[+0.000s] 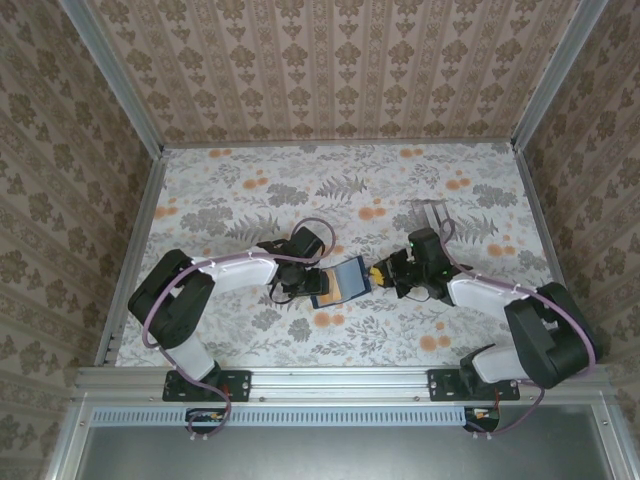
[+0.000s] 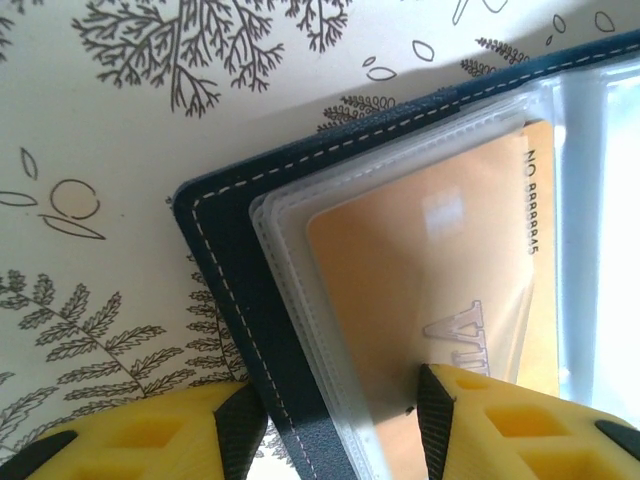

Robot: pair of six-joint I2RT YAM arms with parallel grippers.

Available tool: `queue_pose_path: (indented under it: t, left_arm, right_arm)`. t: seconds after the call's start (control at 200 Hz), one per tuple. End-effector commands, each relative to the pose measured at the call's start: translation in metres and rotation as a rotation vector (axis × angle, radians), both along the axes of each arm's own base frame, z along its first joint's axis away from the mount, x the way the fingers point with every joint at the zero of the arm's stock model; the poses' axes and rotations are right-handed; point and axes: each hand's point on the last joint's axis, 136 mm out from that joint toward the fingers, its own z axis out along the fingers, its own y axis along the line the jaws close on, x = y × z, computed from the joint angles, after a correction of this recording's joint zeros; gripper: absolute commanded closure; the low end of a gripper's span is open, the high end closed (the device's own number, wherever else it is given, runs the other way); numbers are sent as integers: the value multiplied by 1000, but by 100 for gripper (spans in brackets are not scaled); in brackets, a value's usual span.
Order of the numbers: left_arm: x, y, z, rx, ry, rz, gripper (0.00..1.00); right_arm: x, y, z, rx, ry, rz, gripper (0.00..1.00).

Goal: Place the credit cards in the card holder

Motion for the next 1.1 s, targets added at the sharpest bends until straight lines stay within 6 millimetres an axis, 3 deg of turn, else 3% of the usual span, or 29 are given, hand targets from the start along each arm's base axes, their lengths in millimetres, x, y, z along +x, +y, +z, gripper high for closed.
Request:
queue_pose_path:
  t: [0.0, 0.165, 0.32, 0.385, 0.48, 0.575, 0.65, 0.875, 0.975, 1.095]
  left_arm:
    - [-1, 61, -59, 283, -23, 63, 51]
    - [-1, 59, -58, 292, -24, 49, 51]
    - [0, 53, -53, 264, -36, 36, 51]
    - [0, 48, -48, 233, -41, 25, 51]
    - [-1, 39, -41, 177, -50, 5, 50]
    - [0, 34, -32, 147, -57, -11, 50]
    - [0, 29, -26, 111, -55, -19, 50]
    - [0, 10, -1, -79, -30, -26, 49]
    - [0, 12, 12, -118, -41, -20, 48]
    - [-1, 19, 23, -123, -61, -29, 48]
  right_arm:
    - [9, -26, -6, -59, 11, -148, 85]
    - [19, -25, -7, -71, 19, -157, 65]
    - [19, -12, -9, -83, 9, -44, 61]
    - [17, -11, -4, -171, -39, 89, 59]
    - [18, -1, 15, -376, -245, 406, 57]
    - [10, -11, 22, -723, -383, 653, 55]
    - [6, -15, 21, -881, -451, 783, 55]
    - [-1, -18, 2, -1143, -445, 1046, 50]
    - [-2, -20, -7, -1224, -407, 1120, 49]
    - [0, -4, -9, -1198, -446, 1165, 47]
